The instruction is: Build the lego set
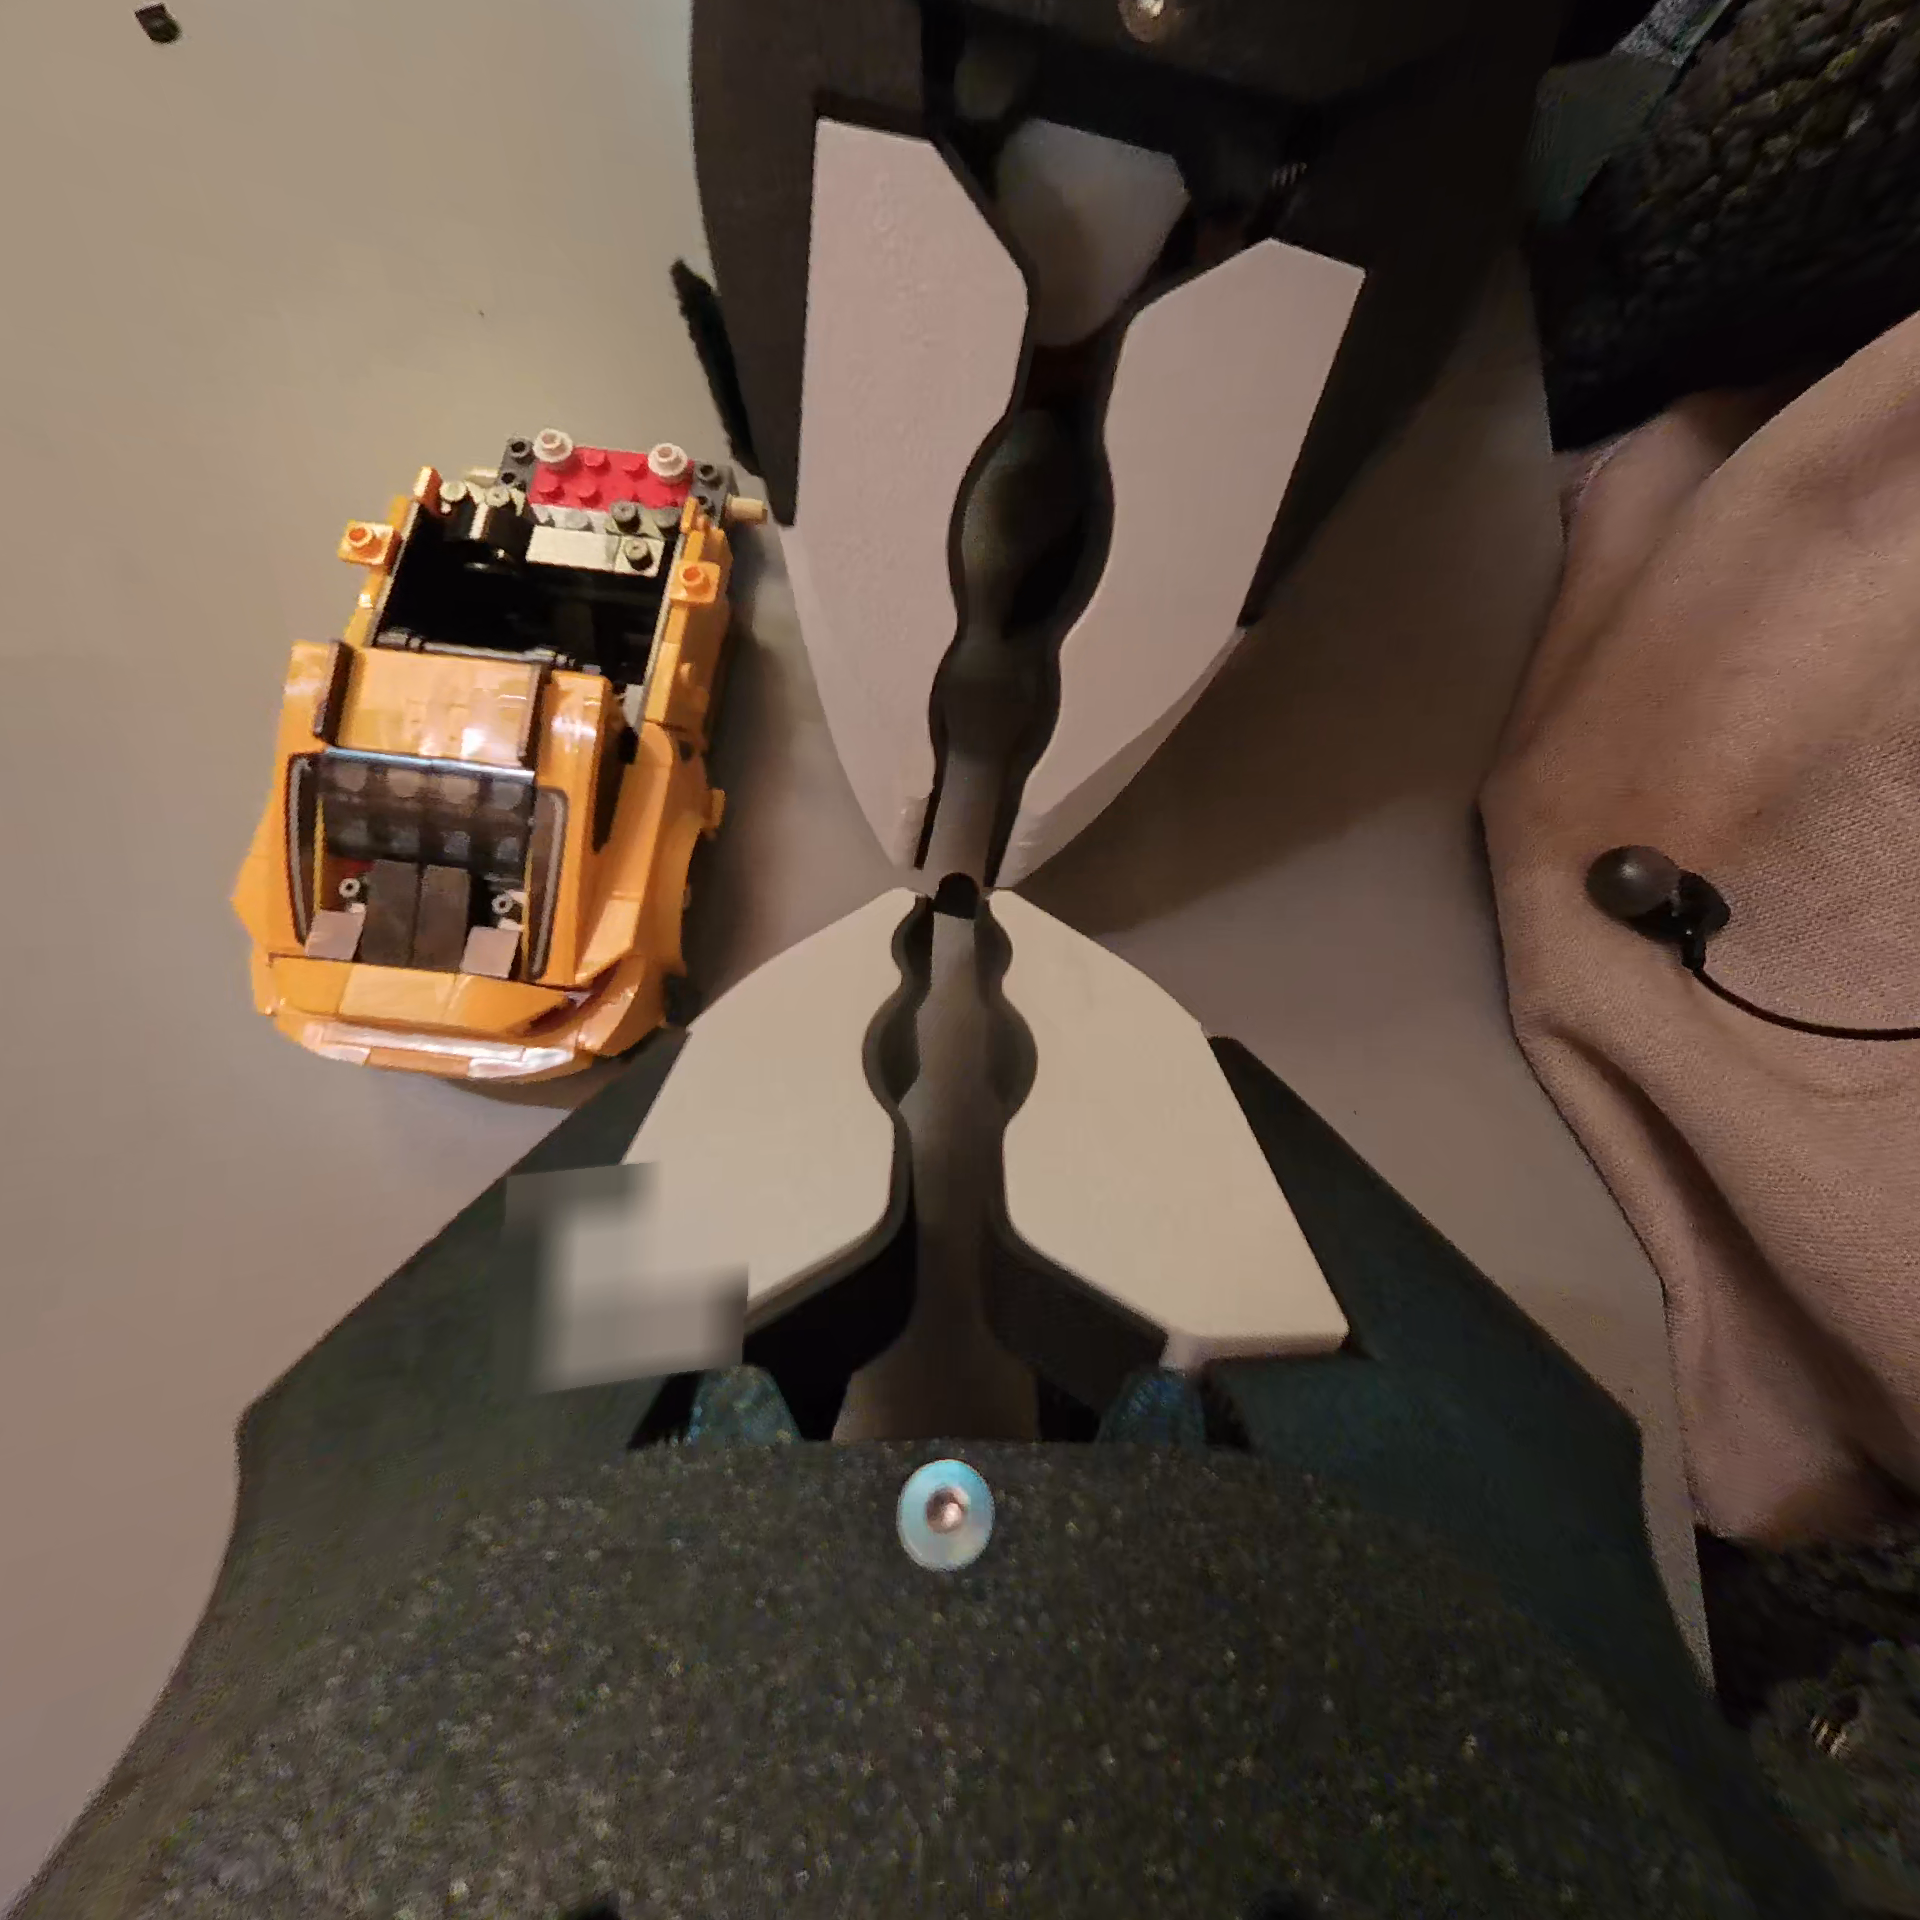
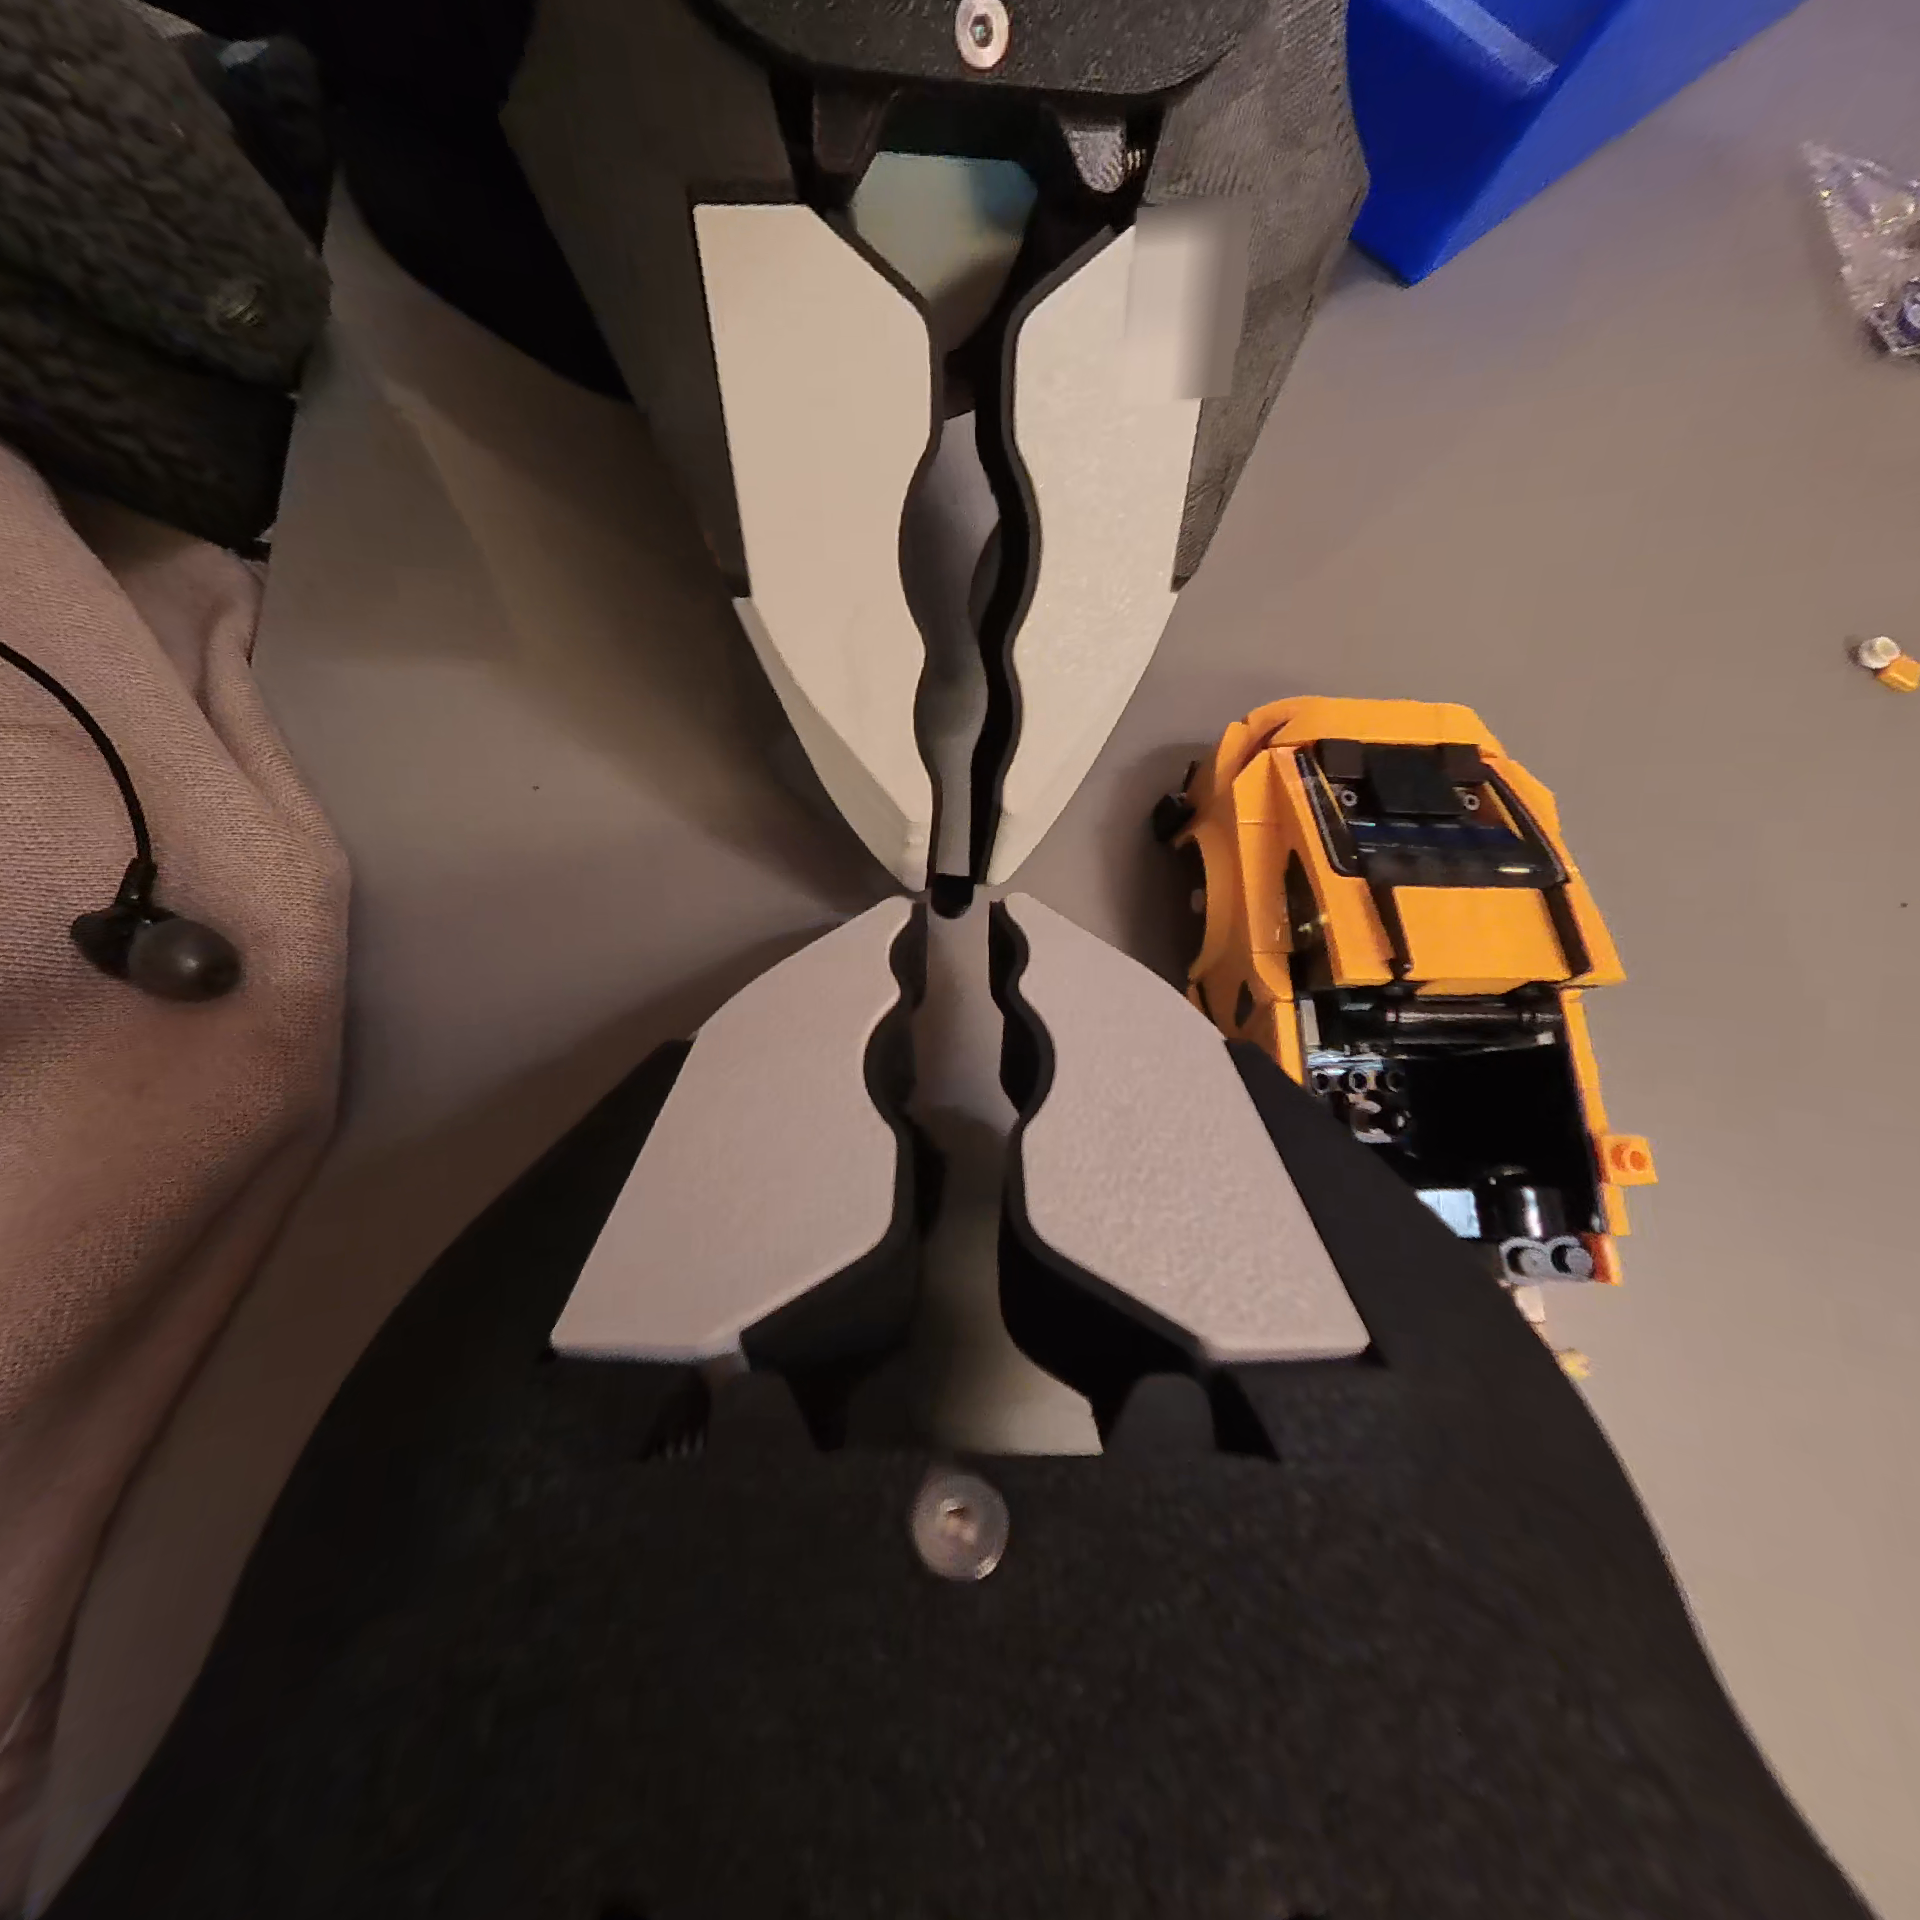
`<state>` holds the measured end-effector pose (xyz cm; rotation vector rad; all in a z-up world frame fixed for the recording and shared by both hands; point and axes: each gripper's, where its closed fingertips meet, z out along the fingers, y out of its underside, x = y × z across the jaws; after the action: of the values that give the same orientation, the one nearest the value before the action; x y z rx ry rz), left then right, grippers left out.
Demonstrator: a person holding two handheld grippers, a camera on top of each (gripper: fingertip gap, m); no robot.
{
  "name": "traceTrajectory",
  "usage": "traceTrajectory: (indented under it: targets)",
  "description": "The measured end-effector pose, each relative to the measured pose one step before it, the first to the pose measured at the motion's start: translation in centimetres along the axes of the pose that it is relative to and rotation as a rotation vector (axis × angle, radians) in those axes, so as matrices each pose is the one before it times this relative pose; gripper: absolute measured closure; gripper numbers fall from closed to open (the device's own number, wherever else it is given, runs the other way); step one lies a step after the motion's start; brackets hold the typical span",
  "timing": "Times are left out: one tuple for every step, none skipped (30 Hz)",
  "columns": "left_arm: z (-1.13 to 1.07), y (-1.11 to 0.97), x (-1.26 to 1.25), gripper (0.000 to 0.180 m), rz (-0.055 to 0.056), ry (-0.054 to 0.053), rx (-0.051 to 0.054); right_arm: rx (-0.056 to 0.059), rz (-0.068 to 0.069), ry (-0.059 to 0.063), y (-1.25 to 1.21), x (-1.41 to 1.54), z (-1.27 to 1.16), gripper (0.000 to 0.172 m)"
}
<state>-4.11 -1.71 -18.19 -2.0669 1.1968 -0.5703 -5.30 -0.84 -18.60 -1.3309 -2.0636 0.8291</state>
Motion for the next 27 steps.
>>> traceTrajectory:
  targets:
    - [0.026, -0.14, 0.063, 0.173, 0.0047, 0.0007, 0.0017, 0.001, 0.0001, -0.0074, -0.05, -0.032, -0.001, 0.16]
    - [0.016, -0.146, 0.052, 0.173, 0.0051, 0.0005, 0.002, -0.0017, -0.0007, -0.0079, -0.008, -0.06, 0.012, 0.161]
    - [0.004, -0.102, 0.003, 0.173, 0.0056, -0.0023, -0.0011, -0.0044, -0.0022, -0.0046, 0.05, -0.028, 0.024, 0.161]
    - [0.007, -0.111, 0.018, 0.173, 0.0057, -0.0017, -0.0002, -0.0027, -0.0031, -0.0049, 0.028, -0.041, 0.018, 0.161]
    - [0.007, -0.096, -0.003, 0.173, 0.0038, -0.0015, -0.0006, -0.0019, -0.0016, -0.003, 0.023, -0.033, 0.002, 0.161]
    - [0.005, -0.032, -0.029, 0.173, 0.0033, -0.0031, -0.0041, 0.0005, -0.0011, -0.0002, -0.006, 0.009, -0.026, 0.162]
    - [0.028, -0.011, -0.005, 0.173, 0.0042, -0.0017, -0.0043, -0.0004, -0.0001, -0.0037, 0.023, -0.059, -0.024, 0.162]
    - [0.028, -0.023, -0.003, 0.173, 0.003, -0.0008, -0.0028, -0.0029, -0.0008, -0.004, 0.04, -0.079, -0.014, 0.164]
    - [0.01, -0.045, -0.007, 0.173, 0.0009, 0.0006, -0.0008, 0.0023, -0.0037, 0.0012, -0.004, -0.032, -0.021, 0.164]
    - [0.012, -0.055, -0.034, 0.173, 0.0004, 0.0003, 0.0004, 0.0041, -0.0053, 0.0039, -0.03, 0.015, -0.052, 0.164]
    - [-0.001, -0.082, -0.048, 0.173, -0.001, 0.0009, 0.0023, 0.0051, -0.0022, 0.0023, -0.028, 0.034, -0.082, 0.164]
    - [-0.014, -0.127, -0.067, 0.171, -0.0029, 0.0015, 0.0047, 0.0078, -0.0011, 0.0035, -0.047, 0.095, -0.134, 0.164]
    - [-0.079, -0.157, -0.126, 0.167, -0.0025, -0.0011, 0.0058, 0.0112, 0.0001, 0.002, -0.062, 0.118, -0.212, 0.164]
    - [-0.172, -0.188, -0.221, 0.164, -0.0027, -0.0022, 0.0089, 0.0111, 0.0038, -0.0004, -0.048, 0.134, -0.296, 0.164]
    - [-0.288, -0.285, -0.31, 0.162, -0.0064, -0.0033, 0.0162, 0.0105, 0.0029, 0.0042, 0.007, 0.255, -0.4, 0.164]
    - [-0.36, -0.329, -0.43, 0.16, -0.0079, -0.0075, 0.0209, 0.0087, -0.0006, 0.0108, 0.06, 0.424, -0.525, 0.164]
    - [-0.412, -0.321, -0.628, 0.157, -0.0045, -0.0166, 0.0205, 0.0028, 0.0017, 0.013, 0.151, 0.611, -0.652, 0.164]
    - [-0.378, -0.243, -0.814, 0.154, 0.0005, -0.0263, 0.0156, 0.0044, 0.0036, 0.0117, 0.112, 0.783, -0.754, 0.164]
    - [-0.286, -0.174, -0.921, 0.15, 0.0054, -0.0306, 0.0088, 0.0115, 0.0073, 0.0129, -0.015, 0.949, -0.821, 0.164]
    - [-0.142, -0.096, -0.918, 0.145, 0.0083, -0.028, 0.0021, 0.01, 0.012, 0.0117, -0.047, 1.101, -0.802, 0.164]
    - [-0.006, -0.091, -0.81, 0.141, 0.0063, -0.0196, -0.0014, 0.0069, 0.0134, 0.0033, -0.056, 1.088, -0.704, 0.165]
    - [0.092, -0.16, -0.701, 0.139, 0.0036, -0.0112, -0.0002, 0.004, 0.0129, 0.0018, -0.077, 1.089, -0.549, 0.165]
    - [0.133, -0.26, -0.636, 0.138, 0.0037, -0.0064, 0.0031, 0.0017, 0.0097, 0.0009, -0.046, 1.04, -0.361, 0.165]
    - [0.183, -0.361, -0.575, 0.137, 0.0028, -0.0016, 0.0057, -0.0076, 0.0094, -0.0057, 0.082, 0.903, -0.139, 0.165]
    - [0.225, -0.444, -0.489, 0.137, 0.0008, 0.0041, 0.0065, -0.0189, 0.007, -0.0138, 0.273, 0.704, 0.084, 0.165]
    - [0.247, -0.521, -0.392, 0.137, 0.0013, 0.0106, 0.0078, -0.0167, 0.0025, -0.0162, 0.287, 0.524, 0.225, 0.164]
    - [0.293, -0.507, -0.368, 0.138, 0.0002, 0.0142, 0.0069, -0.0116, 0.0017, -0.0164, 0.251, 0.393, 0.287, 0.165]
